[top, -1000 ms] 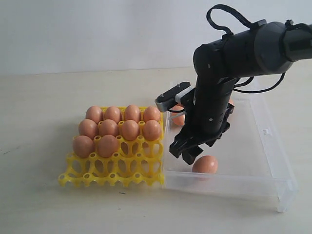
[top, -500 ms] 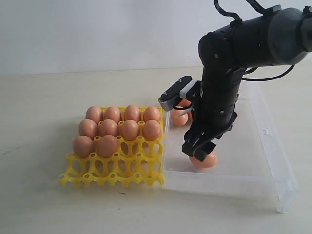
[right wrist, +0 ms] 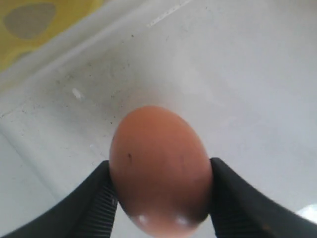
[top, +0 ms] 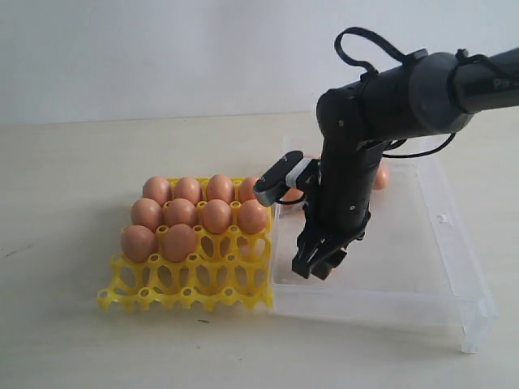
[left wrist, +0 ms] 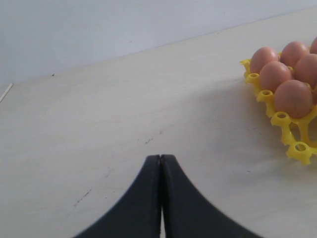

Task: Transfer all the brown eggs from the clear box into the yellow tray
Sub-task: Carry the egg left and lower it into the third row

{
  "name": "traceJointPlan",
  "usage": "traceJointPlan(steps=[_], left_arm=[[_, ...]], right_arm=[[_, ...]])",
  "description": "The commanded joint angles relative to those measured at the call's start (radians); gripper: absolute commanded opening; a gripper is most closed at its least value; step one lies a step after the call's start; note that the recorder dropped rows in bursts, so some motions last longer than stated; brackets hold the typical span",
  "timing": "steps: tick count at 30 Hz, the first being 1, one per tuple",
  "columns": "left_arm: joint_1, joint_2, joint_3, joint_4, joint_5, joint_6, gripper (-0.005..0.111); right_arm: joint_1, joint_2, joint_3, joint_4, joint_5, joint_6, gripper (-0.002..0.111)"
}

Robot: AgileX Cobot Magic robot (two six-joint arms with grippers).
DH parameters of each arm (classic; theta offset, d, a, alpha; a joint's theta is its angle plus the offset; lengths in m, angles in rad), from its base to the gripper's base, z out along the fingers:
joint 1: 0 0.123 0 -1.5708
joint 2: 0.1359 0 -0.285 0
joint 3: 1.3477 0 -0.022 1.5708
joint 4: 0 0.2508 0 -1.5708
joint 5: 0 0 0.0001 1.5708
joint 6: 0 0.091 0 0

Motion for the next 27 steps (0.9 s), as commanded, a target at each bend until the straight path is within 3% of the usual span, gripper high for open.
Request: traceJointPlan(steps=[1, 5, 12, 17, 23, 27], left_arm=[[-0.001, -0.006, -0.004, -0.003, -0.007, 0.0, 0.0], [-0.001, -0.006, -0.004, -0.003, -0.007, 0.0, 0.0], [-0.001, -0.006, -0.004, -0.003, -0.007, 0.0, 0.0], [-0.001, -0.006, -0.004, -0.003, -0.007, 0.0, 0.0], [-0.001, -0.006, -0.004, -0.003, -0.007, 0.0, 0.0], [-0.001, -0.006, -0.004, -0.003, -0.007, 0.0, 0.0]], right_arm=[[-0.005, -0.108, -0.007, -0.01, -0.029, -0.005, 0.0], [0.003, -0.223, 0.006, 0.022, -0.173, -0.005, 0.0], [0.098, -0.29, 0.216, 0.208, -0.787, -0.005, 0.0], [0.168, -0.221, 0.34, 0.209, -1.134, 0.064, 0.0], [0.177, -0.114, 0.362, -0.117, -1.286, 0.518, 0.0], [0.177, -0.063, 0.362, -0.205, -1.333, 0.651, 0.0]])
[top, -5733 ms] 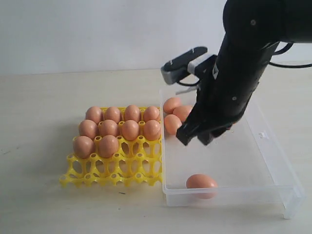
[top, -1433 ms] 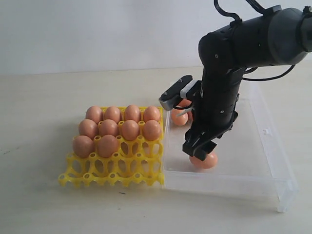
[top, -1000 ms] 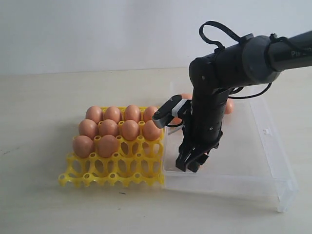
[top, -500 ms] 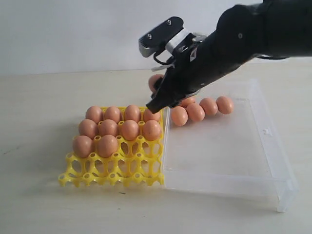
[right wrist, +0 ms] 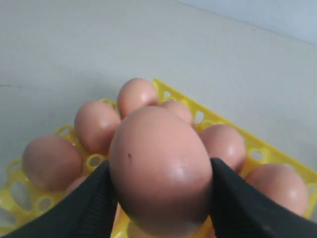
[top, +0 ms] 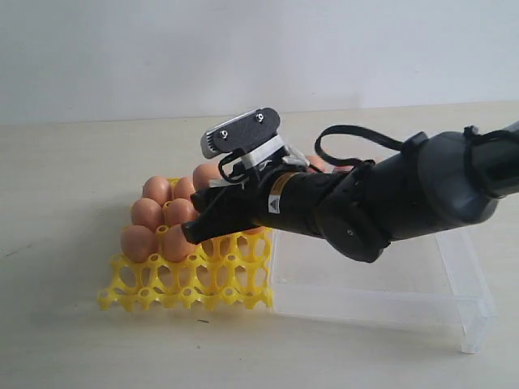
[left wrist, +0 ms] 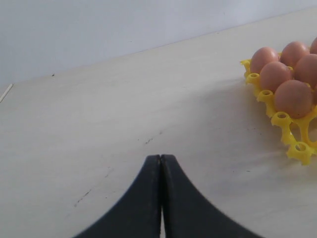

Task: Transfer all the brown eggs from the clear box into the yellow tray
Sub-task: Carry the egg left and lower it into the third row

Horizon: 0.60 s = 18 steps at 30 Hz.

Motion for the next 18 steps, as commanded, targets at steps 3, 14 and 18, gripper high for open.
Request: traceJointPlan(steps=[3, 14, 18], left_arm=[[-0.001, -0.006, -0.004, -0.003, -0.007, 0.0, 0.0], [-0.001, -0.006, -0.004, -0.003, -0.007, 0.0, 0.0], [-0.001, -0.006, -0.004, -0.003, -0.007, 0.0, 0.0]], right_arm=[[0.002, 0.063, 0.006, -0.103, -0.067, 0.144, 0.0], [0.002, 0.089, 0.006, -0.104, -0.058, 0.144, 0.016], [0.002, 0.089, 0.006, -0.104, -0.048, 0.144, 0.042]])
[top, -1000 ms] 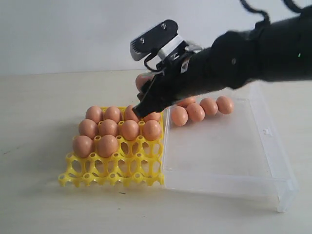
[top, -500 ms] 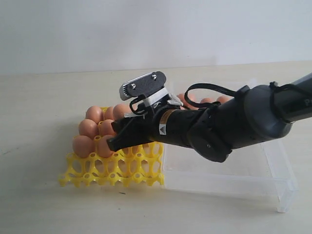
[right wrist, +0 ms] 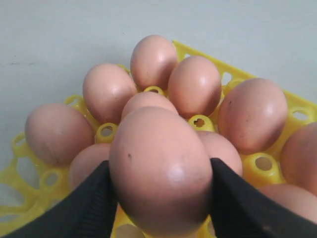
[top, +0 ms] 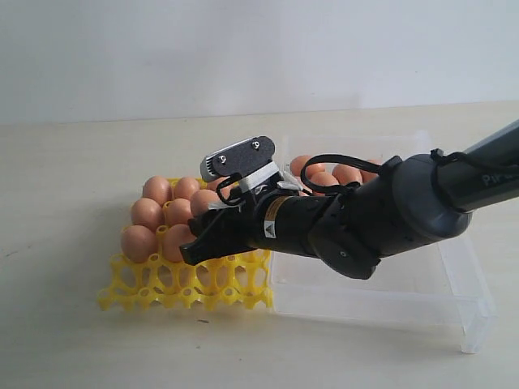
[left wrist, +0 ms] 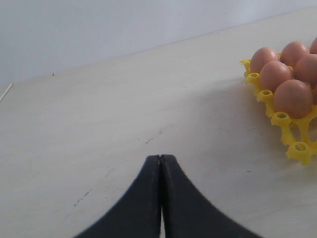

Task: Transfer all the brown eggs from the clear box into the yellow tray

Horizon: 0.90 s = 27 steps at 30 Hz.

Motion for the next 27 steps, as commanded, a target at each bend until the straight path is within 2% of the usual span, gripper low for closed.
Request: traceJointPlan(steps=[1, 4, 11, 16, 21, 27], left_arm=[[-0.001, -0.006, -0.004, -0.003, -0.007, 0.0, 0.0], [-0.001, -0.006, -0.004, -0.003, -0.007, 0.0, 0.0], [-0.001, -0.006, -0.004, -0.003, -0.007, 0.0, 0.0], [-0.001, -0.006, -0.004, -0.003, -0.007, 0.0, 0.0], [-0.001, -0.006, -0.004, -0.003, -0.007, 0.0, 0.0], [-0.001, -0.006, -0.004, -0.003, -0.007, 0.0, 0.0]], right_arm=[[0.001, 0.004, 0.002, -0.011, -0.002, 0.002, 0.047], [0.001, 0.004, 0.002, -0.011, 0.003, 0.002, 0.06], [0.001, -0.023, 0.002, 0.006, 0.016, -0.018, 0.059], [-0.001, -0.127, 0.002, 0.017, 0.033, -0.134, 0.054], [-0.005, -0.268, 0.002, 0.114, 0.189, -0.335, 0.054], [-0.037, -0.375, 0.002, 0.15, 0.403, -0.395, 0.051]])
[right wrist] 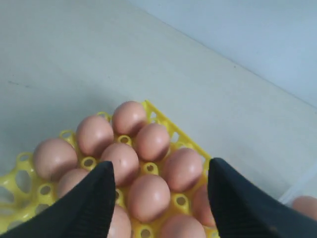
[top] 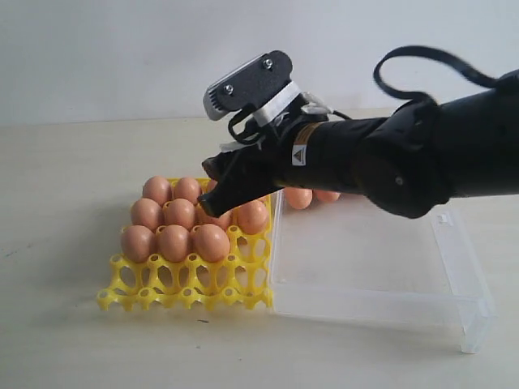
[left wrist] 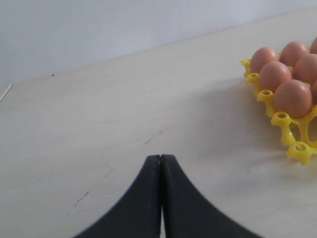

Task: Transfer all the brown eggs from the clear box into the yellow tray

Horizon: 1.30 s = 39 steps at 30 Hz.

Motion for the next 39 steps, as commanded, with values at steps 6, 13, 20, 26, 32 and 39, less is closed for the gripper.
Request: traceJointPlan(steps=[6, 13, 20, 26, 32, 39], left_arm=[[-0.001, -0.006, -0.004, -0.003, -0.007, 0.0, 0.0], [-0.001, -0.006, -0.004, -0.003, -0.007, 0.0, 0.0], [-0.001, -0.006, -0.004, -0.003, -0.007, 0.0, 0.0], [-0.001, -0.006, -0.004, -0.003, -0.007, 0.0, 0.0], [-0.001, -0.006, -0.004, -0.003, -0.007, 0.0, 0.0], [-0.001, -0.006, -0.004, -0.003, -0.007, 0.0, 0.0]], right_arm=[[-0.048, -0.094, 0.002, -0.036, 0.142, -0.038, 0.048], [-0.048, -0.142, 0.002, -0.135, 0.197, -0.041, 0.048], [-0.048, -0.14, 0.002, -0.135, 0.174, -0.036, 0.048], [-0.048, -0.14, 0.002, -0.135, 0.149, -0.034, 0.048], [-0.048, -0.14, 0.002, -0.173, 0.117, -0.042, 0.048], [-0.048, -0.14, 0.002, -0.196, 0.008, -0.043, 0.048]])
